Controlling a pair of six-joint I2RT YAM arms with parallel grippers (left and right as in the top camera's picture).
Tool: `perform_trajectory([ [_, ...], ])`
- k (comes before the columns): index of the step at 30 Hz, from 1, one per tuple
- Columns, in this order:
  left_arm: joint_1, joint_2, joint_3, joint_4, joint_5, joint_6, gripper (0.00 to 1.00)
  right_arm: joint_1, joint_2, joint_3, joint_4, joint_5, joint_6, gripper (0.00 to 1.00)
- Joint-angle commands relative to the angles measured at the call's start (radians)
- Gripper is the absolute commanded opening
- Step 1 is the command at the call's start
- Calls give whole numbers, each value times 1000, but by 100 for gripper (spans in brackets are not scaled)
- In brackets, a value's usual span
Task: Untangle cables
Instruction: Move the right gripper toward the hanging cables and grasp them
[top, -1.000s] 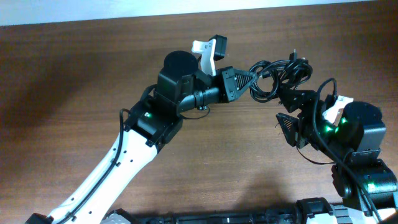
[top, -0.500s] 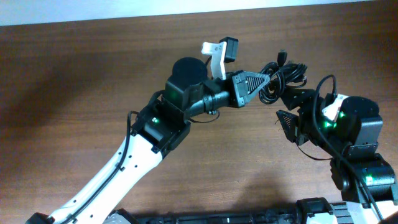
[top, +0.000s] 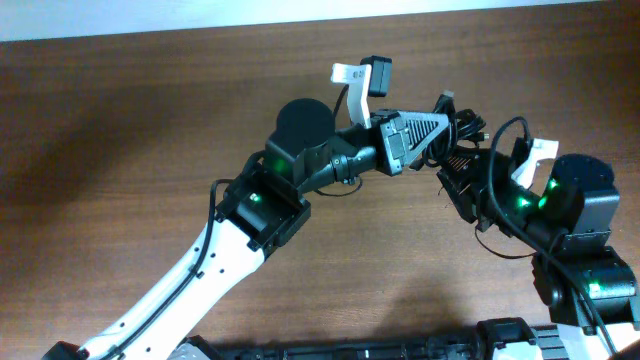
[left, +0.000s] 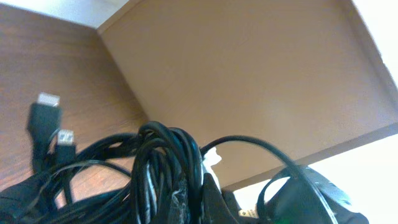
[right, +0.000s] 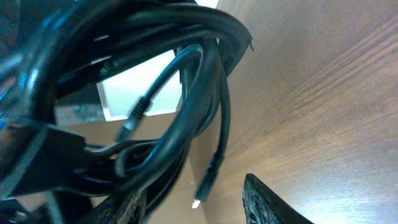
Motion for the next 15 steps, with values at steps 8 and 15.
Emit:
perform_trajectory([
  [8, 113, -19, 18, -21, -8, 160, 0, 6, -1, 9, -8, -75, -369, 47],
  [15, 143, -19, 18, -190, -5, 562, 0, 6, -2, 9, 34, -90, -600, 55],
])
